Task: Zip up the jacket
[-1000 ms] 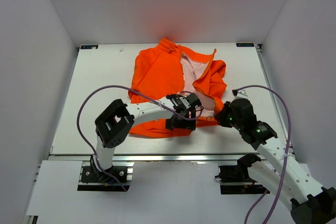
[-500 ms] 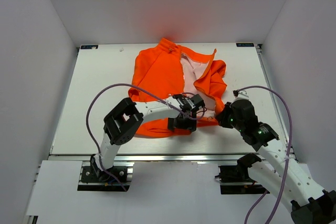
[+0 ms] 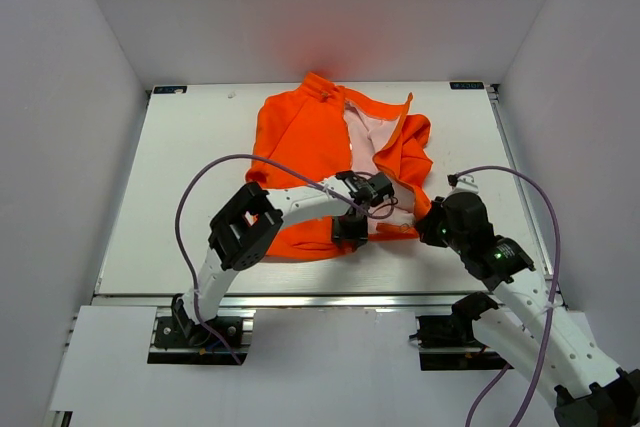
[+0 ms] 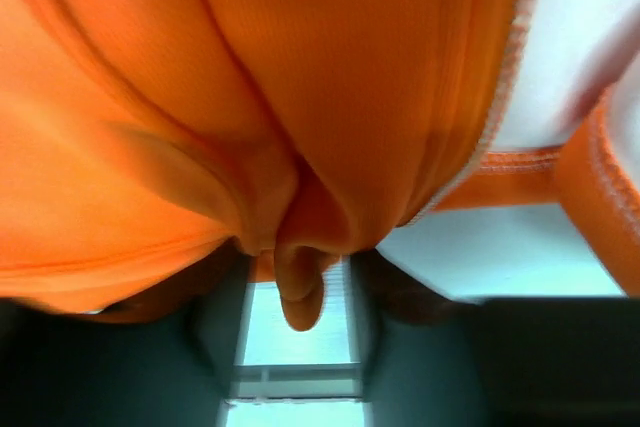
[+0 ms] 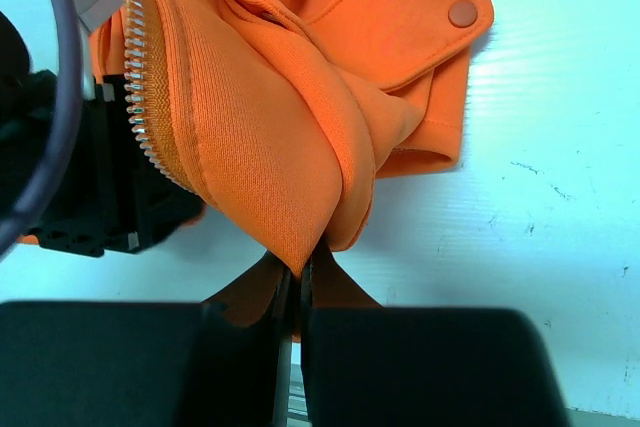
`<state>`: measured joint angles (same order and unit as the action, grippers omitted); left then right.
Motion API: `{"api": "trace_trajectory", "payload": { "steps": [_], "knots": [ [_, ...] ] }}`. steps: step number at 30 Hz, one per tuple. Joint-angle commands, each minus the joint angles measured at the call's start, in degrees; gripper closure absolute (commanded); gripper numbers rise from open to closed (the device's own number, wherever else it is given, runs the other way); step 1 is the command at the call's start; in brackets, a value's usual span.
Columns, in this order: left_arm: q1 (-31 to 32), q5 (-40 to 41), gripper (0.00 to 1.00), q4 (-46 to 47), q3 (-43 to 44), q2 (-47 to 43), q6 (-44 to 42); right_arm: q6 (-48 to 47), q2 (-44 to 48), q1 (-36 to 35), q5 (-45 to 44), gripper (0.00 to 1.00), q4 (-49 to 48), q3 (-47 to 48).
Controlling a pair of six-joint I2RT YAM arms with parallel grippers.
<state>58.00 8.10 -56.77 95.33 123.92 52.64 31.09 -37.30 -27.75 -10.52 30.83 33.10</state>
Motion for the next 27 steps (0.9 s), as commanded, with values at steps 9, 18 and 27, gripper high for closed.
{"api": "trace_trajectory", "payload": {
  "steps": [9,18,27],
  "knots": [
    [-1.6,-3.1,1.00,13.0,-8.0,-2.9,-4.3,-1.0,0.4,0.4,1.4,1.00,-1.7,-0.9],
    [-1.6,-10.1,1.00,31.6,-24.1,-22.4,-16.5,-11.5,3.5,0.3,17.5,1.00,-11.8,-3.5],
    [-1.7,-9.7,1.00,37.7,-29.1,-37.8,-17.5,-17.1,1.8,0.3,36.6,1.00,-22.8,-3.1]
  ]
}}
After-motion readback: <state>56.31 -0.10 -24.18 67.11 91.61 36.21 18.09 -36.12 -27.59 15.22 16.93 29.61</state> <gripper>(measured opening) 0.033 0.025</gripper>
